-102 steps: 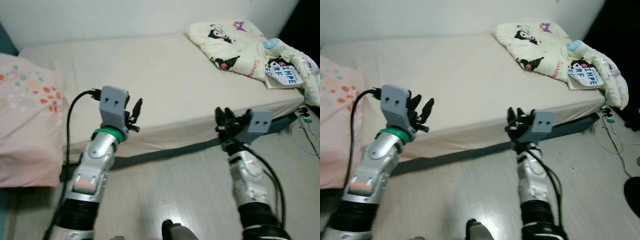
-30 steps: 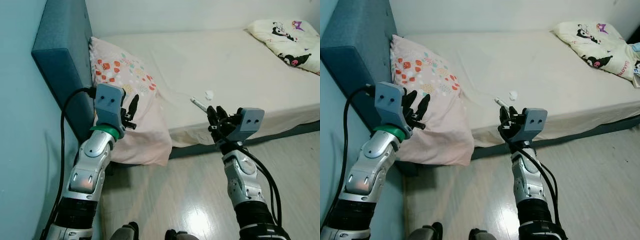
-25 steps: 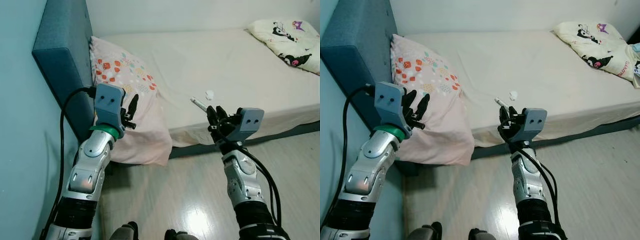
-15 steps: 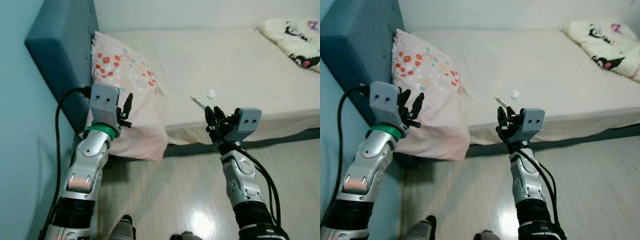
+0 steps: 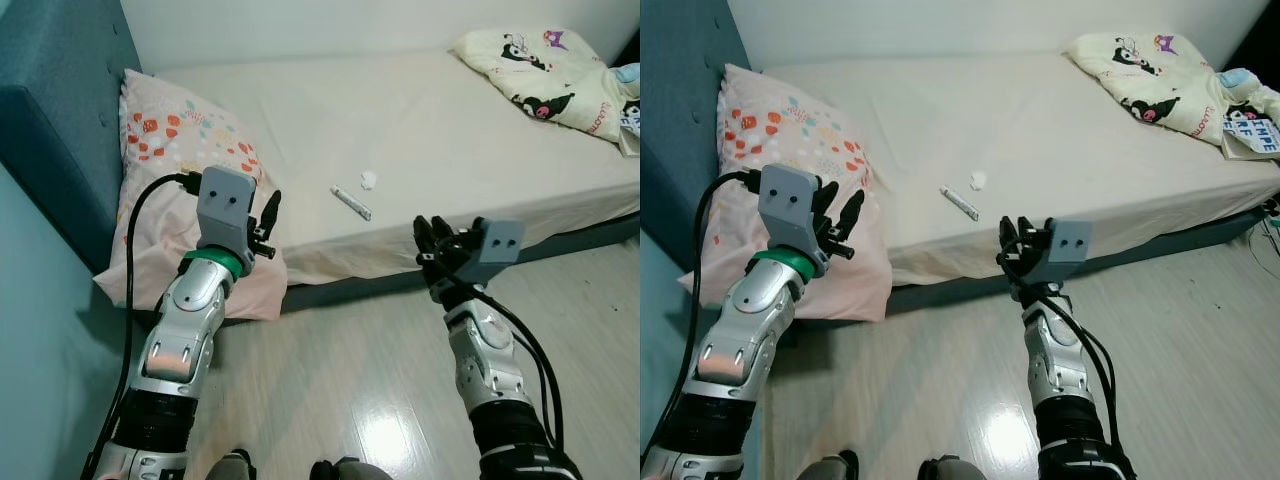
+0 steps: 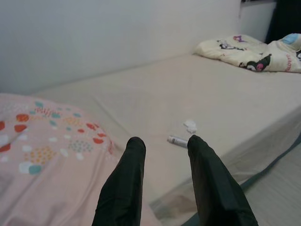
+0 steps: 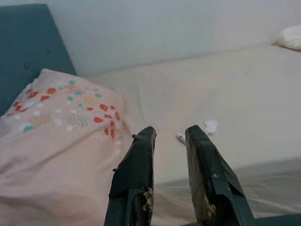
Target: Clean up the room
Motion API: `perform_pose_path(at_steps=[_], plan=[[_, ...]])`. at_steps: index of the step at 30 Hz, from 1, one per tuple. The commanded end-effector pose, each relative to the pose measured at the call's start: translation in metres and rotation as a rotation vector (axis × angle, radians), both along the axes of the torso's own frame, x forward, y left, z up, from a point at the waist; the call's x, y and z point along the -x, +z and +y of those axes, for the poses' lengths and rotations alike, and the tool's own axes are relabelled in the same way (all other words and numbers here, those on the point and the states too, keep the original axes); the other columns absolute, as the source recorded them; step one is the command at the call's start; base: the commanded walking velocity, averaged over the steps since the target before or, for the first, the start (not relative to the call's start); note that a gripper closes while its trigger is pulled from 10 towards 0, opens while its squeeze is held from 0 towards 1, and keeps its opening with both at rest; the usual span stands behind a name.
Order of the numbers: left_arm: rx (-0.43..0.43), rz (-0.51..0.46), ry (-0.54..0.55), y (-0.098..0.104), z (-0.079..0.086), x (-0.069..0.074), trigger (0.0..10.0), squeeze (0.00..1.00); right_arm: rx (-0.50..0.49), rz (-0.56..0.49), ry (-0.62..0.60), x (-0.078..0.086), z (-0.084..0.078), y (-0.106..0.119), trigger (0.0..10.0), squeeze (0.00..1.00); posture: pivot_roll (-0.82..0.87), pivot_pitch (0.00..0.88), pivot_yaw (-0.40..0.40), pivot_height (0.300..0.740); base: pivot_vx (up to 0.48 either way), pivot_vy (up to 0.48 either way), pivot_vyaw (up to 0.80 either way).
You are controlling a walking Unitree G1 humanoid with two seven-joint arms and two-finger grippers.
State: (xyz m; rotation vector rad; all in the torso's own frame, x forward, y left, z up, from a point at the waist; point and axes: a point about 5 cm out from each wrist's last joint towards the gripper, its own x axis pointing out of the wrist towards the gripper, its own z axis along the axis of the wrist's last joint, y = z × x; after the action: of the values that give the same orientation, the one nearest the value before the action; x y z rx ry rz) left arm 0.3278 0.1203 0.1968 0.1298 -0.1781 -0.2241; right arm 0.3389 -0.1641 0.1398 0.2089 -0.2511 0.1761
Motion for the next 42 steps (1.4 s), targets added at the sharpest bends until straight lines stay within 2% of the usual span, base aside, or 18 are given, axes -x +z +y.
perform_pose_path(at_steps=[1, 7, 14, 22, 24, 31, 36, 42], plan=[[-0.013, 0.028, 0.001, -0.004, -0.003, -0.001, 10.0, 0.00, 0.005, 0.043, 0.001, -0.001, 0.003, -0.008, 10.0, 0.00, 0.10, 0.109, -0.001, 0.740, 0.000, 0.000, 0.71], [0.014, 0.048, 0.003, -0.008, -0.006, 0.003, 10.0, 0.00, -0.012, 0.057, -0.009, -0.002, 0.006, -0.011, 10.0, 0.00, 0.12, 0.108, -0.006, 0.740, 0.000, 0.000, 0.71], [0.001, 0.040, -0.012, -0.008, -0.009, 0.004, 10.0, 0.00, -0.007, 0.065, -0.010, -0.001, 0.009, -0.014, 10.0, 0.00, 0.12, 0.108, 0.003, 0.740, 0.000, 0.000, 0.71], [0.004, 0.024, -0.026, -0.003, -0.011, -0.001, 10.0, 0.00, -0.022, 0.056, -0.040, 0.000, 0.002, -0.014, 10.0, 0.00, 0.11, 0.110, 0.005, 0.740, 0.000, 0.000, 0.61], [0.008, 0.016, -0.038, -0.001, -0.016, -0.002, 10.0, 0.00, -0.066, 0.052, -0.064, 0.000, -0.003, -0.013, 10.0, 0.00, 0.11, 0.116, 0.003, 0.740, 0.480, 0.000, 0.00], [0.016, 0.005, -0.068, 0.002, -0.026, -0.002, 10.0, 0.00, -0.085, 0.050, -0.078, 0.000, -0.004, -0.012, 10.0, 0.00, 0.10, 0.126, 0.006, 0.740, 0.480, 0.000, 0.00], [0.018, 0.000, -0.075, 0.004, -0.026, -0.004, 10.0, 0.00, -0.008, 0.055, -0.077, 0.001, -0.004, -0.015, 10.0, 0.00, 0.09, 0.134, 0.010, 0.740, 0.480, 0.000, 0.14], [0.014, -0.008, -0.086, 0.005, -0.028, -0.005, 10.0, 0.00, -0.022, 0.052, -0.074, -0.001, -0.004, -0.012, 10.0, 0.00, 0.09, 0.129, 0.006, 0.740, 0.480, 0.000, 0.61]])
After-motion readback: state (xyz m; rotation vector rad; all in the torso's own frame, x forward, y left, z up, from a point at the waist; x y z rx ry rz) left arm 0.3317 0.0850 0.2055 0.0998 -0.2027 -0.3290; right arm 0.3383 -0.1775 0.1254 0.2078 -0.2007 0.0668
